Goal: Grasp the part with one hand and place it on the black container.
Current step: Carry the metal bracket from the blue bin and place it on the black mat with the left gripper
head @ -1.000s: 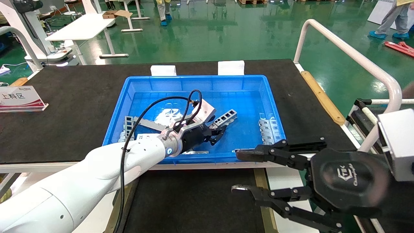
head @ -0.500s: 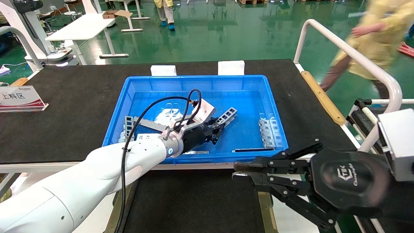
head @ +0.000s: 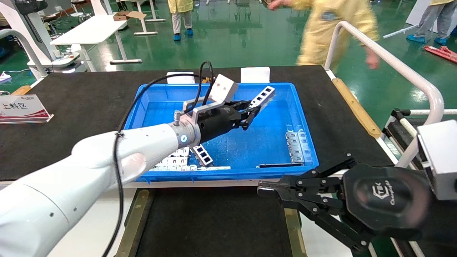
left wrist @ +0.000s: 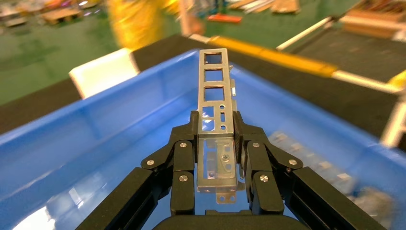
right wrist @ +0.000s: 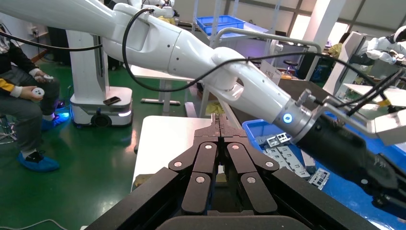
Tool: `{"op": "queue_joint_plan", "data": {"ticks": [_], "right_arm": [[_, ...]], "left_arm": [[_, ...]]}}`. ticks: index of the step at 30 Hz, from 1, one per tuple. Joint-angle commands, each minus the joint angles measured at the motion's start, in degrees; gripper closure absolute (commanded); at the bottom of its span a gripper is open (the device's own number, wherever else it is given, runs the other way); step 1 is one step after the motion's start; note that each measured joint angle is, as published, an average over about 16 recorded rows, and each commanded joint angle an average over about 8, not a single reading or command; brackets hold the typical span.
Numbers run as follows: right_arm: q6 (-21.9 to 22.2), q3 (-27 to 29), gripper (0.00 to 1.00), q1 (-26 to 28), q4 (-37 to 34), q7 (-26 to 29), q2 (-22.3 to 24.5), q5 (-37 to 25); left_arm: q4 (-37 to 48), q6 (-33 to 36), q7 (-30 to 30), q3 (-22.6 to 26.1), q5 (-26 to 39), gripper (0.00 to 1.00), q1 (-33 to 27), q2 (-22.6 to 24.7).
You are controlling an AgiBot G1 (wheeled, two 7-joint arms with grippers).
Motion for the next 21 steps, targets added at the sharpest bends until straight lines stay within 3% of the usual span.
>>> {"op": "queue_joint_plan", "data": {"ticks": [1,11,21], "right_arm": [[0.0,-0.01,1.0,0.0,0.0,0.0,0.0,0.0],[0.02,-0.04,1.0,0.01,0.0,-0.02,0.02,0.03],[0.03,-0.08,1.0,0.02,0.0,-0.04,0.03,0.05]], "left_arm": [[0.51,2.8,1.32,-1.36,-1.42,1.0,-0.35,-0.31],[-2.55,20.19,4.9,-4.67,-5.71,1.0,2.11,-9.23],[-16.22,27.33,2.06,-4.51,-8.22,1.0,8.98,-22.0]]}}
